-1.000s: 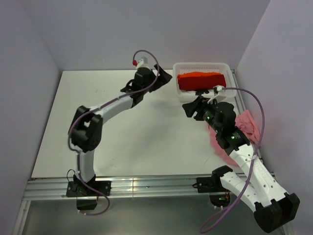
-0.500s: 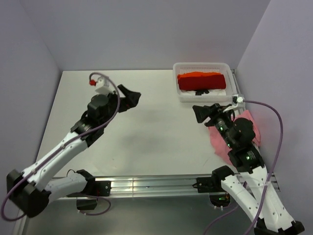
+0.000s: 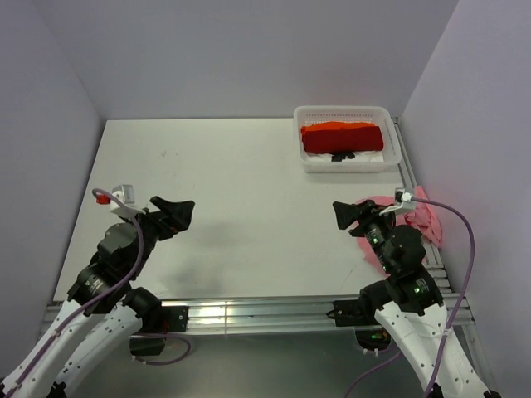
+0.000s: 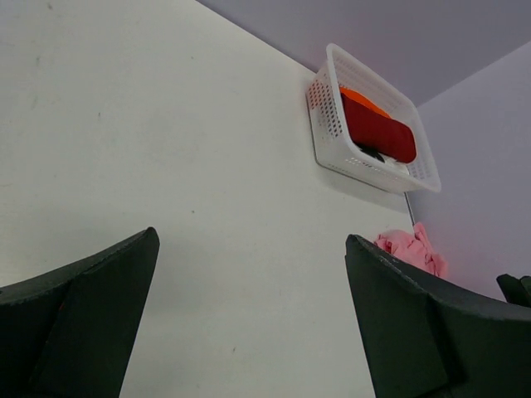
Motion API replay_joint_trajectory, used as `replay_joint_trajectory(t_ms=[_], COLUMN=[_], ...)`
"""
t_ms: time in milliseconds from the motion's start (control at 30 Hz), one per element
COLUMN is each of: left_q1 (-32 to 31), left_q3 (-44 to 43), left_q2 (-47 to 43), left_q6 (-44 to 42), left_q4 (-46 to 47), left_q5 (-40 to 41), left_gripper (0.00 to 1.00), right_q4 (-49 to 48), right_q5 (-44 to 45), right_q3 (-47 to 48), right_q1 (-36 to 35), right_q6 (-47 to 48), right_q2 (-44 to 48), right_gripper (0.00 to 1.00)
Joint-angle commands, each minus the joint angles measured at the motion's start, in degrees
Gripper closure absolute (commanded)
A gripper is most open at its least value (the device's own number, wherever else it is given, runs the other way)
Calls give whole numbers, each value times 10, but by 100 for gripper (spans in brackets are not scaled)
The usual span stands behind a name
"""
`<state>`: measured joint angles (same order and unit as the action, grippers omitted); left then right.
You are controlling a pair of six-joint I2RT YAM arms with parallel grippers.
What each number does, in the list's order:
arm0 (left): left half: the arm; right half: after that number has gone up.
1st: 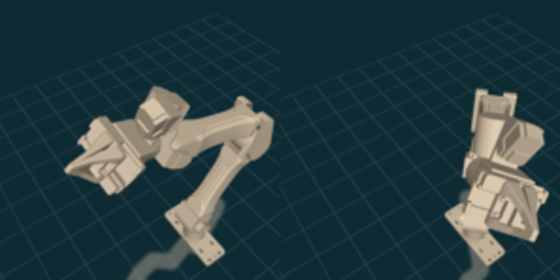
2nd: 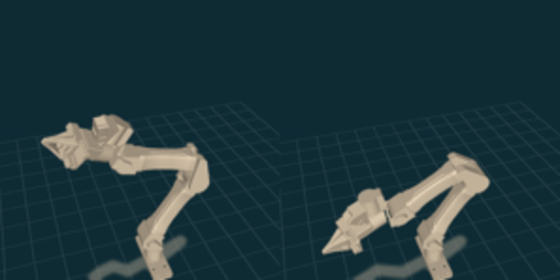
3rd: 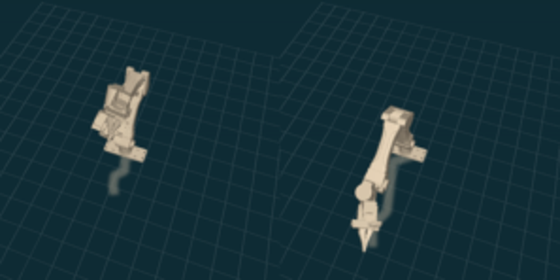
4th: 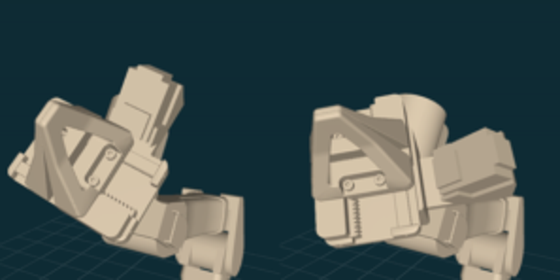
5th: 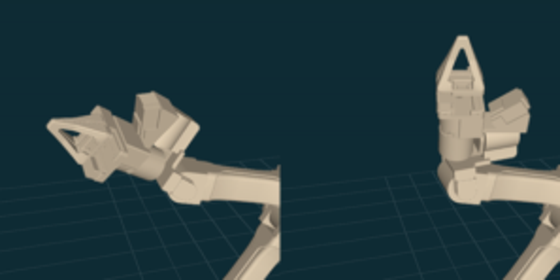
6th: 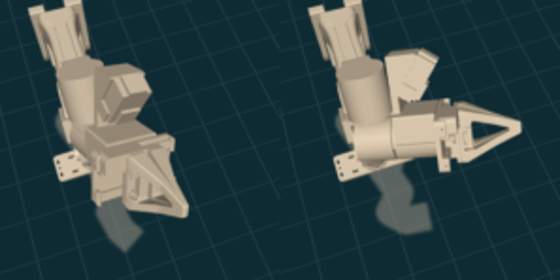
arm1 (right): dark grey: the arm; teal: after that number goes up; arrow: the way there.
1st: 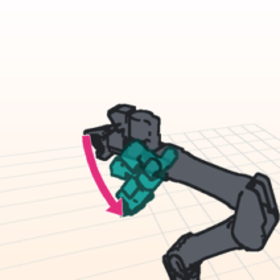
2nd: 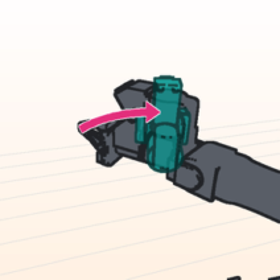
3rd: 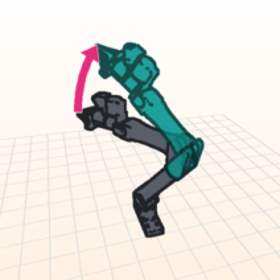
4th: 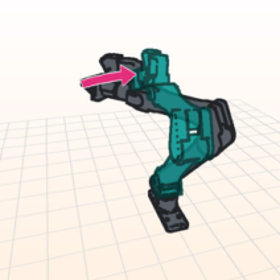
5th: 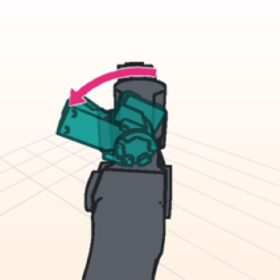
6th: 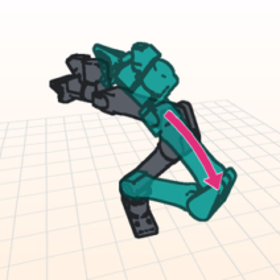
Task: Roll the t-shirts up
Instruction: Place the rolled tshirt into the container
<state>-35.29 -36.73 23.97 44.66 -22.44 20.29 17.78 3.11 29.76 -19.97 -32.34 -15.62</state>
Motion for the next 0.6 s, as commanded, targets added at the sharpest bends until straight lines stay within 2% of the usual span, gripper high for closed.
replay_joint_trajectory(t_ms=[0, 167, 567], left_q1=[-5, -7, -6], left_q3=[3, 12, 5], left_q2=[-34, -56, -32], left_q6=[17, 22, 22], left_q4=[-61, -59, -63], left_q5=[32, 25, 26], left_gripper=[1, 1, 1], right_q4=[2, 16, 30], right_q5=[15, 14, 26], right_q3=[-5, -3, -1], right_q1=[4, 4, 3], right_q6=[-6, -5, -10], right_q2=[11, 16, 25], right_gripper=[29, 29, 29])
